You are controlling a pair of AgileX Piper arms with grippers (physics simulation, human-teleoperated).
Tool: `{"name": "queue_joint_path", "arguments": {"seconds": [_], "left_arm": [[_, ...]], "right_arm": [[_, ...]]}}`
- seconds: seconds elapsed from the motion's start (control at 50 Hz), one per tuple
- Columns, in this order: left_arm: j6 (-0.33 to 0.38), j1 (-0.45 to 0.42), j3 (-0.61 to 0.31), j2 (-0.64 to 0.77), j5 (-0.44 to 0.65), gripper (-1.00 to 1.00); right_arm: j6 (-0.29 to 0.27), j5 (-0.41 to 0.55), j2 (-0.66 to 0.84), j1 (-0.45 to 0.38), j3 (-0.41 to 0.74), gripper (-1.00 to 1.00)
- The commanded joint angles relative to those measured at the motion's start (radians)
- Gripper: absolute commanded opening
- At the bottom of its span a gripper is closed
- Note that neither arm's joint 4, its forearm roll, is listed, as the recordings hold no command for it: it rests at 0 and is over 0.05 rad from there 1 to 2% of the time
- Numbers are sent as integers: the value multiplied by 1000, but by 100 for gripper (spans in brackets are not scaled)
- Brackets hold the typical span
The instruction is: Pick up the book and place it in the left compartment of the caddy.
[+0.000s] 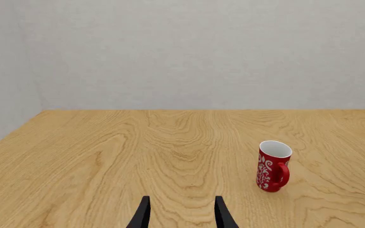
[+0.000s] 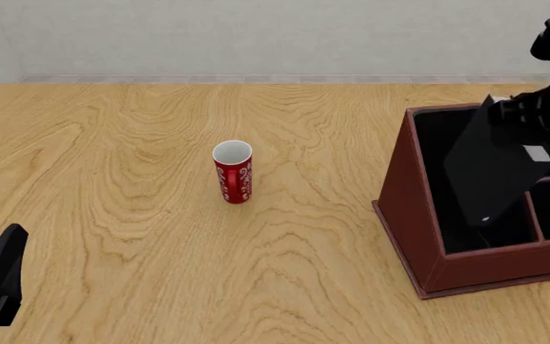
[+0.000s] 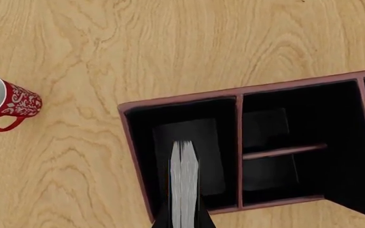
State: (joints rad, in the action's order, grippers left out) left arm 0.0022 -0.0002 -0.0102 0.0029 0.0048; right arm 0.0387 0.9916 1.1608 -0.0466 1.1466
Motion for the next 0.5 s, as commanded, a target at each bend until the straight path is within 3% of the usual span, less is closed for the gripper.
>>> {"name": "queue_joint_path", "arguments": {"seconds": [0.02,0.5], "left_arm": [[0,0,1,0,-1,100],[0,0,1,0,-1,100]], "right_arm": [[21,-29,8,7,-17,-100],[36,-86,36,-1,-73,-100]]}}
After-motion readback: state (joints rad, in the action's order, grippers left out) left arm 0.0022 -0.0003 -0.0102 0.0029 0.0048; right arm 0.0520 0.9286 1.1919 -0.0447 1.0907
